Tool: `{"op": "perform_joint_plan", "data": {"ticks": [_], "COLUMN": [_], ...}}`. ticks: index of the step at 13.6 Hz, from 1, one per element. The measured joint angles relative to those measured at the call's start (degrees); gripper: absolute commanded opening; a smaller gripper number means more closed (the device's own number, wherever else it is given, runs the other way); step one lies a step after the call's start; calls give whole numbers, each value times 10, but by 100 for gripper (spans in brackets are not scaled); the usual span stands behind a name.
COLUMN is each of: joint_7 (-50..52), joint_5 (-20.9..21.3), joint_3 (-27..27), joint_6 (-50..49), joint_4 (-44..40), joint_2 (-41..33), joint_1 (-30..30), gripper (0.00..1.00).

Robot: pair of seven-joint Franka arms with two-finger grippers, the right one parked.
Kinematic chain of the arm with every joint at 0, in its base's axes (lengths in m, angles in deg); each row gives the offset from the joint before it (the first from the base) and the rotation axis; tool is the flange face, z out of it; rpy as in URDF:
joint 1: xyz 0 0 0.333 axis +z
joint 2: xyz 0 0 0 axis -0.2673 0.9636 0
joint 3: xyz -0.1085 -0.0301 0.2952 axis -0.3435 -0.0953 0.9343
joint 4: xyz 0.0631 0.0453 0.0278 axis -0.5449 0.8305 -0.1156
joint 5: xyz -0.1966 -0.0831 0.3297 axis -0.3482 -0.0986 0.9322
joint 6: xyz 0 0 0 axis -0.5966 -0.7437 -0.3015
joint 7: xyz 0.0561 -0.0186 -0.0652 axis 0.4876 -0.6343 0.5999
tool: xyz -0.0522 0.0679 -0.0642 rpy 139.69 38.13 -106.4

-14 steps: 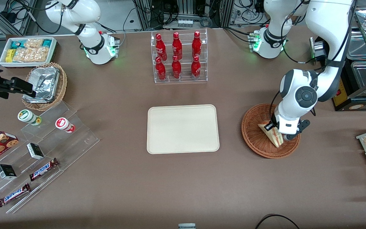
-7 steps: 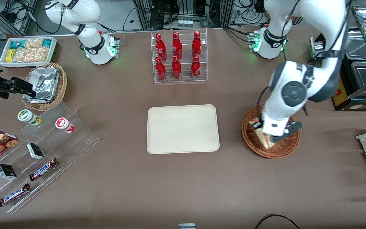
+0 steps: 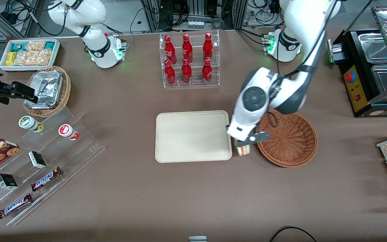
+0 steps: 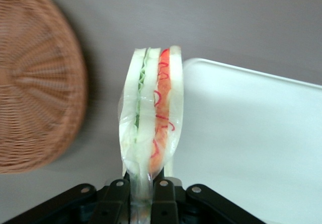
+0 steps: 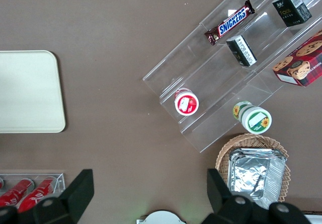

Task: Place sandwich from basket to tray
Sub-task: 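Carry the sandwich over the cream tray with the left gripper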

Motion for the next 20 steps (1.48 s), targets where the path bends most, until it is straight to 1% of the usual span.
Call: {"op": "perform_joint_plan", "data": {"ticks": [4,7,10,13,14,15,16,20], "joint_7": [26,67,86,95,98,99,100,100], "joint_5": [-1,-1,-1,-1,-1,-1,-1,-1], "joint_3": [-2,-2,-2,-2,-2,-2,-2,-1], "joint_6": [2,3,3,7,11,12,14,14], "joint_4": [-99,-168,-201,-208,-208,-208,-208,-217], "joint_2": [98,160,191,198,200,203,206,206], "joint_1": [-70,-112,-131,-134,-134,-134,-134,-134], "gripper": [0,0,0,0,12,81,100,100]}}
